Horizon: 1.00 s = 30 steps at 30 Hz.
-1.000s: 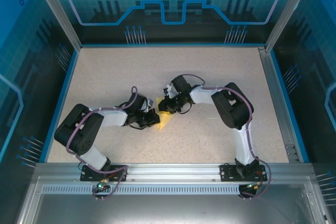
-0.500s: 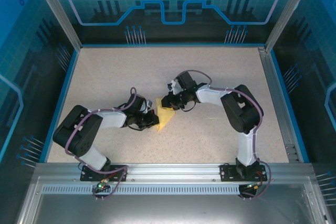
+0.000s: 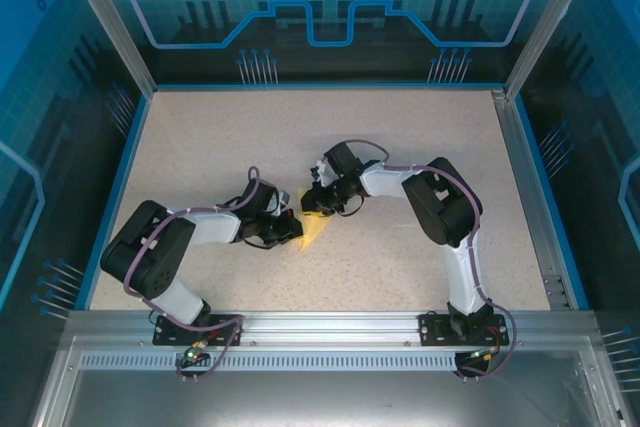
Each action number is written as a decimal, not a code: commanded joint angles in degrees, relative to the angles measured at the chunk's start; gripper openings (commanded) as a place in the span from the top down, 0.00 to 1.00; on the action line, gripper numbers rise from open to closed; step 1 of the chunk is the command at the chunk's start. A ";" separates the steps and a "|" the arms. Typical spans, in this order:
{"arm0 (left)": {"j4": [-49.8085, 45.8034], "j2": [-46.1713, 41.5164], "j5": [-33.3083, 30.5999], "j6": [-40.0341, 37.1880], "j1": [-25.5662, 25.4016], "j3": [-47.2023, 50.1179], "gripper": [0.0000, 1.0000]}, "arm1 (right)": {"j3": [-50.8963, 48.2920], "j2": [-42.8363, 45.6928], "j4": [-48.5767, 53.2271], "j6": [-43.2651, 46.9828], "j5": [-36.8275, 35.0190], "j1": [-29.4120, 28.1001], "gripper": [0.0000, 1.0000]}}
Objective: Fold a paper plane with a square sheet of paper (pick it up from the middle)
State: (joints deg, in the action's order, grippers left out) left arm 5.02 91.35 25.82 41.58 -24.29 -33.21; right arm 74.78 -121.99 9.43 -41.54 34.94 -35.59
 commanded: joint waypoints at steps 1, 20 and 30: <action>-5.83 -1.07 0.11 -2.48 0.87 0.13 0.89 | 0.42 -1.93 3.35 1.16 -1.88 -0.44 0.79; -13.51 -0.51 1.18 -6.71 0.74 -0.58 0.80 | -1.48 -1.58 3.66 1.90 -2.77 -0.52 0.80; -21.76 1.02 -3.94 -9.30 -0.10 -3.07 0.84 | -1.37 -1.75 4.19 1.90 -3.47 -0.88 0.80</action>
State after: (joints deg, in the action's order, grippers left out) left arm -8.84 90.50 25.78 34.06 -23.90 -36.77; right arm 74.85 -121.99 9.74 -40.86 34.52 -35.70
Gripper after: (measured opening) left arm 0.160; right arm 0.204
